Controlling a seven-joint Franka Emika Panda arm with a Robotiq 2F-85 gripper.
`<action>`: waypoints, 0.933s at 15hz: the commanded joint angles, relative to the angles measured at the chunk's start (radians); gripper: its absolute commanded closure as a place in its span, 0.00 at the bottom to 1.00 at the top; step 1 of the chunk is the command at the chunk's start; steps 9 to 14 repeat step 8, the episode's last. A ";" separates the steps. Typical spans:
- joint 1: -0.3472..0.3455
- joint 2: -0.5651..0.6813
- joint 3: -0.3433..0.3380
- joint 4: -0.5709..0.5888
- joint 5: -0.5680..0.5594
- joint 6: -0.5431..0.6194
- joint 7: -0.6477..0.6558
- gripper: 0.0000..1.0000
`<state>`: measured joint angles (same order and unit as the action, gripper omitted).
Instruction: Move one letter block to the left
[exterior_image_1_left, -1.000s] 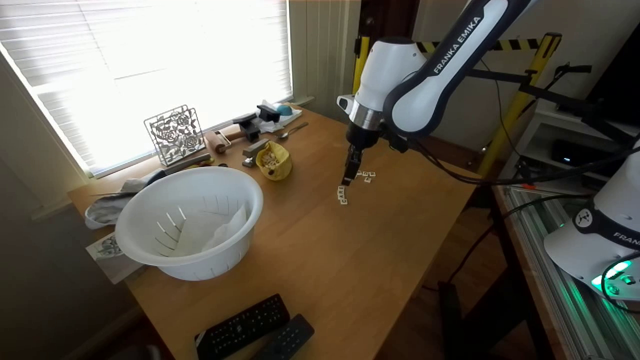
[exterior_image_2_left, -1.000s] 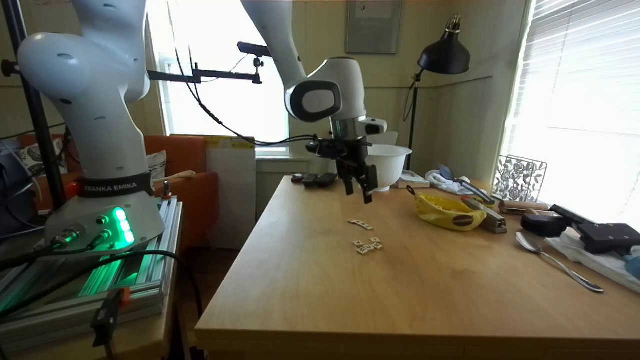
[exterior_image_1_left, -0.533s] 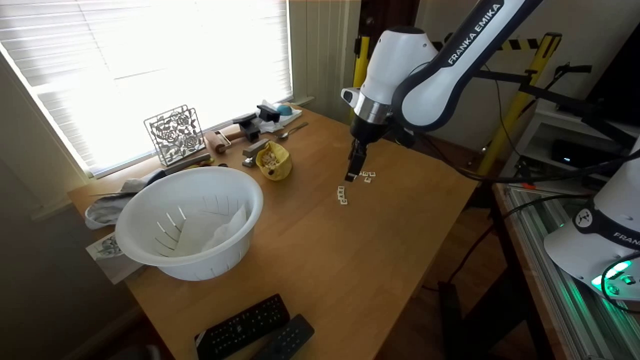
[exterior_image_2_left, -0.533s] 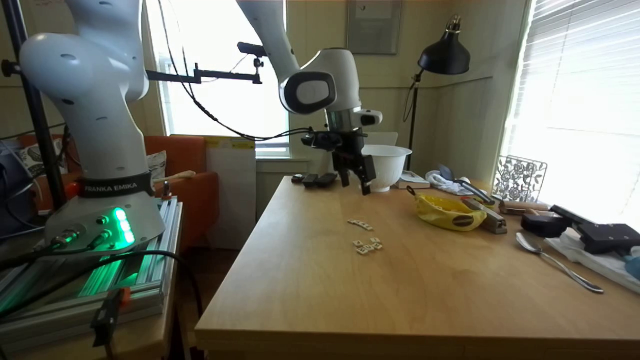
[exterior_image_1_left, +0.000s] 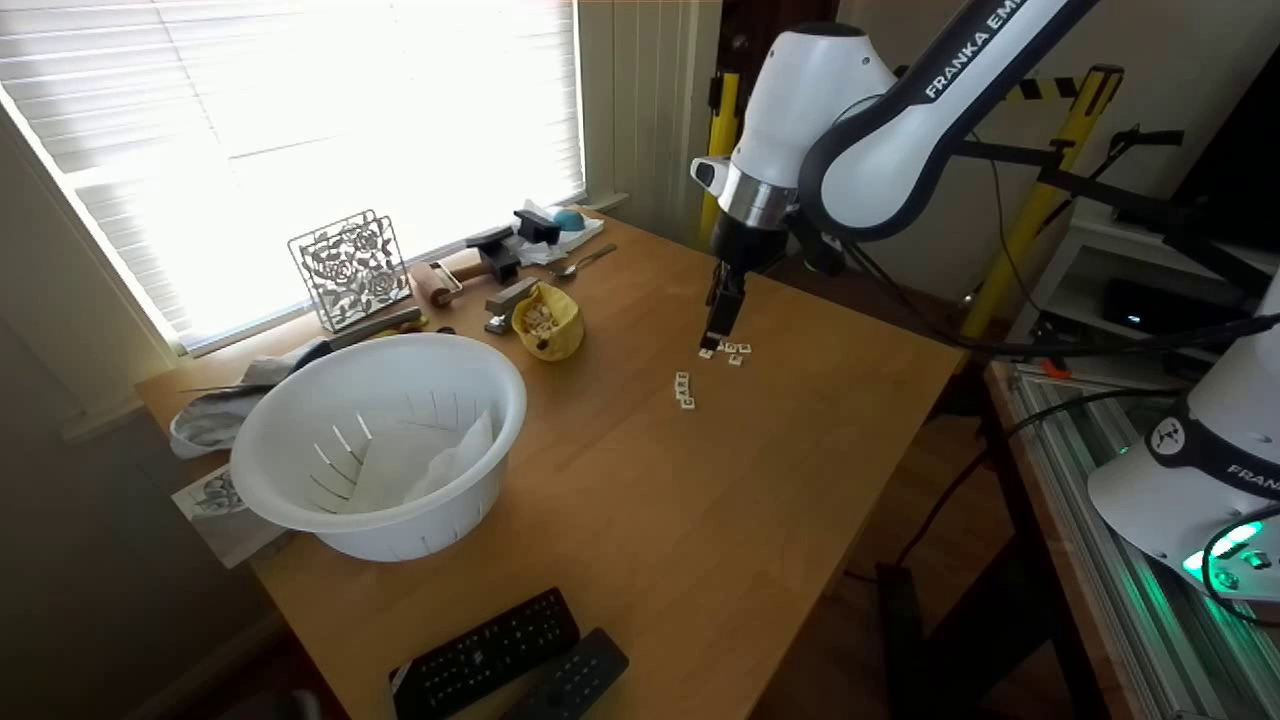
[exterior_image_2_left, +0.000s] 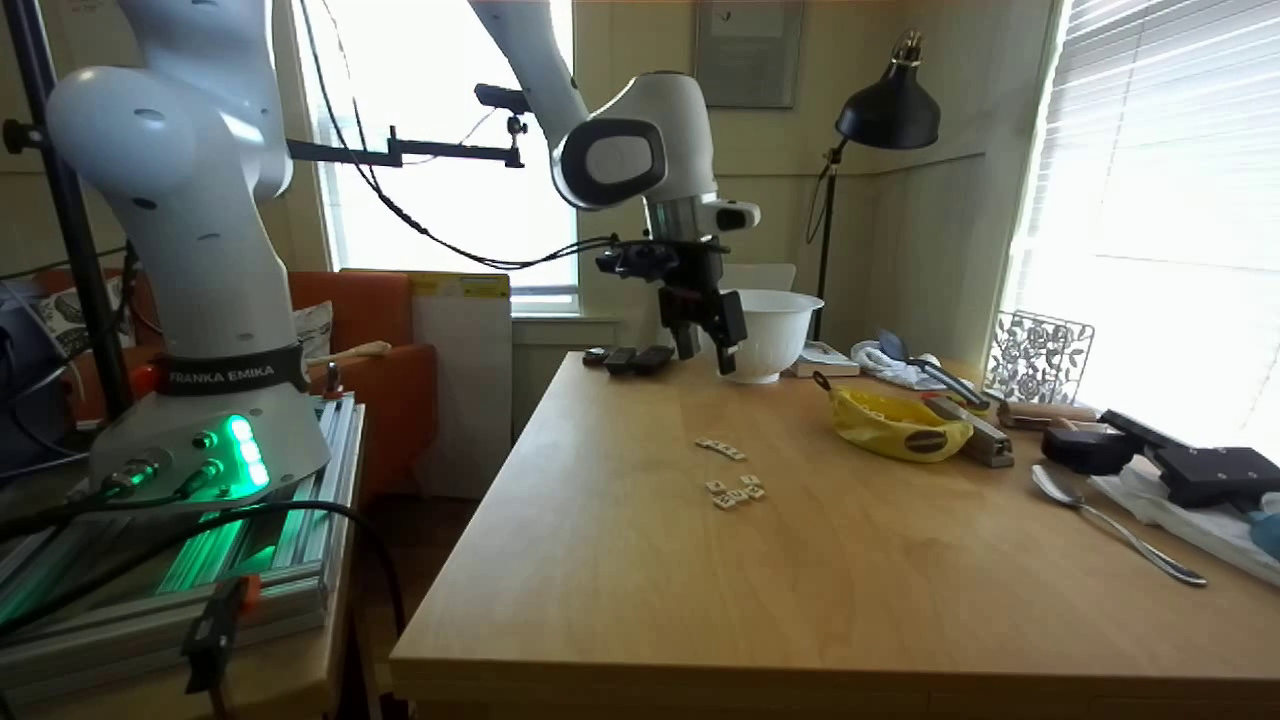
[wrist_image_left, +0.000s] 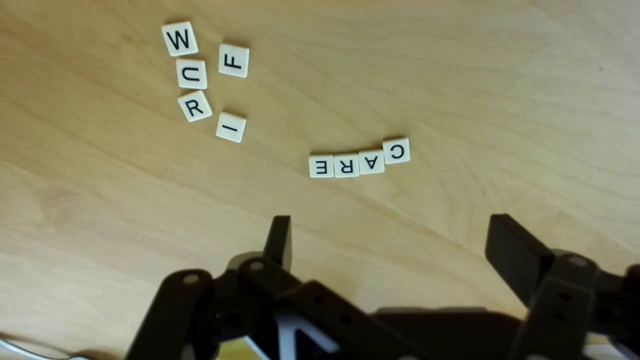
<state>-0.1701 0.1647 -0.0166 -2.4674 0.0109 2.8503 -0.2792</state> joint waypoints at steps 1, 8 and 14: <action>0.026 -0.069 -0.023 -0.037 -0.029 -0.040 0.023 0.00; 0.023 -0.028 -0.019 -0.010 0.000 -0.019 0.002 0.00; 0.023 -0.028 -0.019 -0.010 0.000 -0.019 0.002 0.00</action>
